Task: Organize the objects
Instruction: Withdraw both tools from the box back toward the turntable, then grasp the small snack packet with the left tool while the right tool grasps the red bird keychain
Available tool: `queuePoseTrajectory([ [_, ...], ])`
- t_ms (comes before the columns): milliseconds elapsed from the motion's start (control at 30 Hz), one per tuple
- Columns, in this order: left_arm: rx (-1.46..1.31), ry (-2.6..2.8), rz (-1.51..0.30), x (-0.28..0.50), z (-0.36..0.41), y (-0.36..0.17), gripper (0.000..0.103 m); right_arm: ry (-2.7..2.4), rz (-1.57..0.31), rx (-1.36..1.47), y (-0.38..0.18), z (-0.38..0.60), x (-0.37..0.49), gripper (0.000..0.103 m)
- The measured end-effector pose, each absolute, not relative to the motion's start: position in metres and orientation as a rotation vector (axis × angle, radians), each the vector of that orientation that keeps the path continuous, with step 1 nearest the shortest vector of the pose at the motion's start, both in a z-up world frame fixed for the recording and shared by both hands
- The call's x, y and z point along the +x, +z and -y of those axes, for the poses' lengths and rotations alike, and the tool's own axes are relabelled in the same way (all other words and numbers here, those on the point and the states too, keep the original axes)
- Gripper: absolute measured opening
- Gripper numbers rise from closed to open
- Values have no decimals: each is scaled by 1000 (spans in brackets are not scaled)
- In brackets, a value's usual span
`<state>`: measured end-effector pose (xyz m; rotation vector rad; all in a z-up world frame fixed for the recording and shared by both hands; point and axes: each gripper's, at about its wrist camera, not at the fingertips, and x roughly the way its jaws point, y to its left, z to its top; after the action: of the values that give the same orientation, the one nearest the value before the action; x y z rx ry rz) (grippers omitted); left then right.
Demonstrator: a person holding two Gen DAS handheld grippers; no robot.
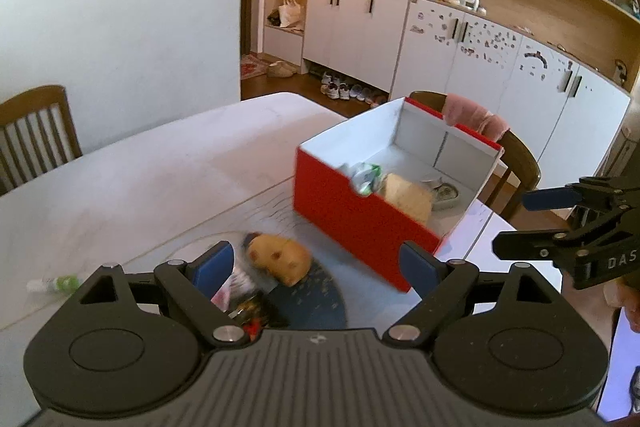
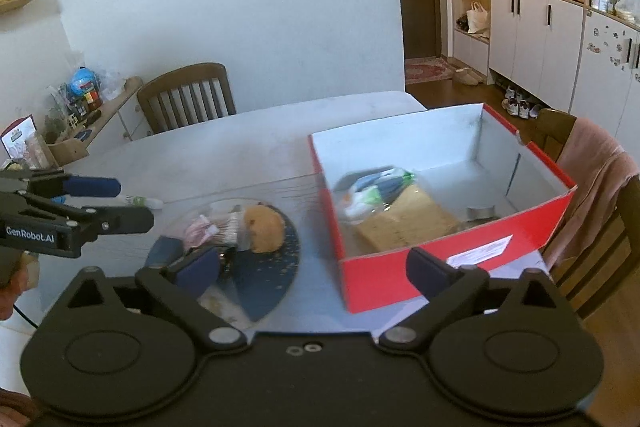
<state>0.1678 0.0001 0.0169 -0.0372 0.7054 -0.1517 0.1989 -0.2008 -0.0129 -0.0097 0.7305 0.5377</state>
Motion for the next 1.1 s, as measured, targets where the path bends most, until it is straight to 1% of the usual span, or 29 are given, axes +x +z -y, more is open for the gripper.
queuePoseTrajectory([
  [100, -37, -133, -707, 155, -18, 9, 91, 538, -733, -18, -16, 188, 189, 102],
  [133, -34, -123, -706, 150, -24, 6, 94, 535, -736, -25, -17, 183, 186, 102],
  [167, -33, -116, -708, 147, -29, 3, 102, 535, -739, -30, -18, 180, 183, 102],
  [400, -31, -103, -706, 119, -58, -23, 103, 538, -779, -32, -31, 153, 174, 102],
  [533, -22, -87, -733, 108, -69, -43, 103, 540, -797, -32, -37, 138, 174, 102],
  [833, 49, -62, -728, 104, -76, -79, 103, 571, -831, -61, -62, 102, 183, 101],
  [900, 64, -54, -731, 106, -77, -88, 103, 582, -846, -72, -68, 93, 185, 98],
  [967, 69, -51, -742, 106, -79, -96, 103, 591, -860, -84, -75, 84, 187, 92],
  [1100, 85, -47, -761, 106, -87, -110, 103, 588, -901, -92, -89, 72, 194, 87],
])
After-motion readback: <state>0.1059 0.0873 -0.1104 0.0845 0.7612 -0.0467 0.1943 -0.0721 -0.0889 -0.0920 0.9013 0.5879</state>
